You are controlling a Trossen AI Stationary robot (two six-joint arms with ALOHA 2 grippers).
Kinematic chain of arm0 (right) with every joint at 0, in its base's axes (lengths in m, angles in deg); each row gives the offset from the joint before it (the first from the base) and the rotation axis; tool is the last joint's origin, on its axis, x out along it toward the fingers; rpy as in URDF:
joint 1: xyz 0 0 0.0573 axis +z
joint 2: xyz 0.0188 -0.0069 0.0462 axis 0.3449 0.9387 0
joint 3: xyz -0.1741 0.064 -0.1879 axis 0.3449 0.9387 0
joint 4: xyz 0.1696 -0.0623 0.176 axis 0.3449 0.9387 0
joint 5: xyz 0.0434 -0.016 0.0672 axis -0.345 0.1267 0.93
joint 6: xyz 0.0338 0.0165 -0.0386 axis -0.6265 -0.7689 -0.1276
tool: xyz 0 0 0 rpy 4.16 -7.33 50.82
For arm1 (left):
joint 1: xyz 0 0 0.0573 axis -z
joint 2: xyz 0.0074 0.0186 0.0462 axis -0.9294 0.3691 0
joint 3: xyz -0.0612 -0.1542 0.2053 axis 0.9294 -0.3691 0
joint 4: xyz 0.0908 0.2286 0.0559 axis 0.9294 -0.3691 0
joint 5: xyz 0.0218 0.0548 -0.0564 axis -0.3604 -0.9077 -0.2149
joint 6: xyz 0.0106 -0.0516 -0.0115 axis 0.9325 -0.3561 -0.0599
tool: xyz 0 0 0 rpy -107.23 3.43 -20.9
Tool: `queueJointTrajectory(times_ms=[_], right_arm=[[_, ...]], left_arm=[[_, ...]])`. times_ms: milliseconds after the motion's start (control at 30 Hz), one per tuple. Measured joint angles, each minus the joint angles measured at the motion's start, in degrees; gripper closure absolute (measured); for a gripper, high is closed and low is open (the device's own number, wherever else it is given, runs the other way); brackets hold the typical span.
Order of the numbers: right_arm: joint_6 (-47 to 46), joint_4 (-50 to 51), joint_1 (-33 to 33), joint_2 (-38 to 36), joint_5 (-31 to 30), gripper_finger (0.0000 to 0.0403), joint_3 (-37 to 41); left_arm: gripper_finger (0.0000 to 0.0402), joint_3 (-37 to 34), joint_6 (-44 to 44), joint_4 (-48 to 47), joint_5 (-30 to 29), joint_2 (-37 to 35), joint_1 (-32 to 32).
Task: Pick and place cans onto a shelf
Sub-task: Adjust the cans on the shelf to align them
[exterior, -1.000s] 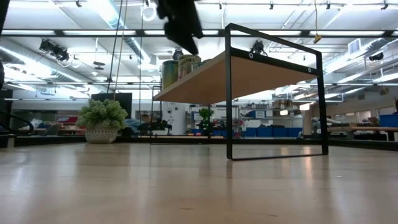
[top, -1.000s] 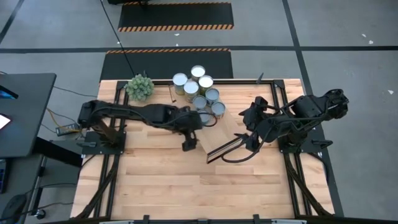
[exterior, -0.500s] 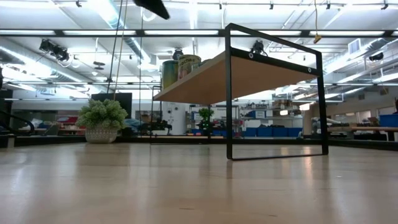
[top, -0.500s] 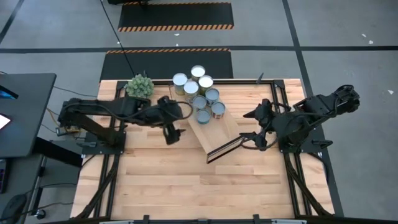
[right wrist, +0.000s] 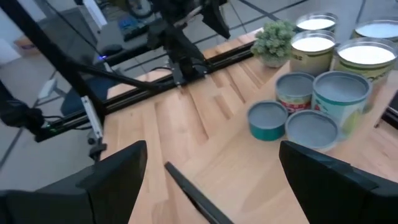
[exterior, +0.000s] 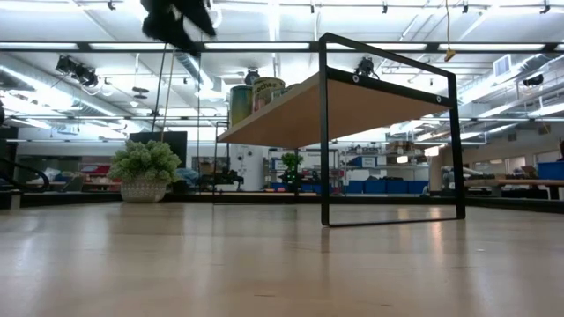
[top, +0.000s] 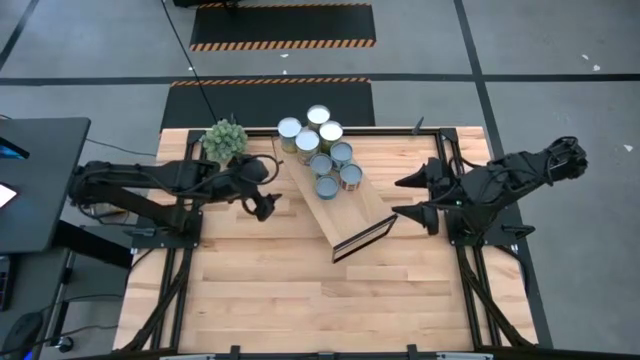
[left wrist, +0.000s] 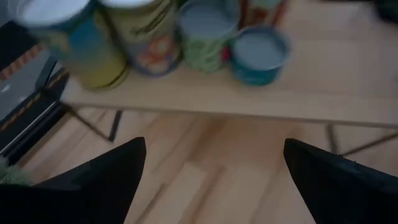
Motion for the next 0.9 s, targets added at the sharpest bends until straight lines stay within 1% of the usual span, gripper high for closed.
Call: queueJointTrajectory(times_ms=[100,233,333,400,567,700,833,900], right_arm=[[0.3,-0.1,-1.1,0.0,0.0,0.003,0.0],[0.0,-0.1,-2.2,0.2,0.0,0.003,0.0],[-1.4,-0.1,-2.6,0.4,0.0,0.003,0.0],[-2.2,-0.1,-2.6,0.6,0.0,0.003,0.0],[-3.5,-0.1,-2.7,1.8,-0.8,0.003,0.0],[-4.9,-0.1,-2.7,2.8,-1.6,0.003,0.0],[-5.8,-0.1,-2.9,3.4,-2.5,0.003,0.0],[-6.6,-0.1,-3.3,3.5,-2.6,0.003,0.0]], left_arm=[[0.0013,-3.9,2.0,4.0,0.7,0.0,-2.9],[0.0013,-8.8,8.8,13.3,3.2,0.1,-7.6],[0.0013,-11.0,12.6,18.3,4.2,0.1,-12.2],[0.0013,-12.0,15.4,20.7,6.2,0.1,-15.7],[0.0013,-13.9,23.9,26.1,13.9,0.1,-24.2],[0.0013,-14.3,29.9,27.2,20.8,0.1,-30.1],[0.0013,-14.3,31.9,28.3,29.9,1.2,-34.4],[0.0013,-14.3,32.0,28.3,33.3,2.1,-35.9]])
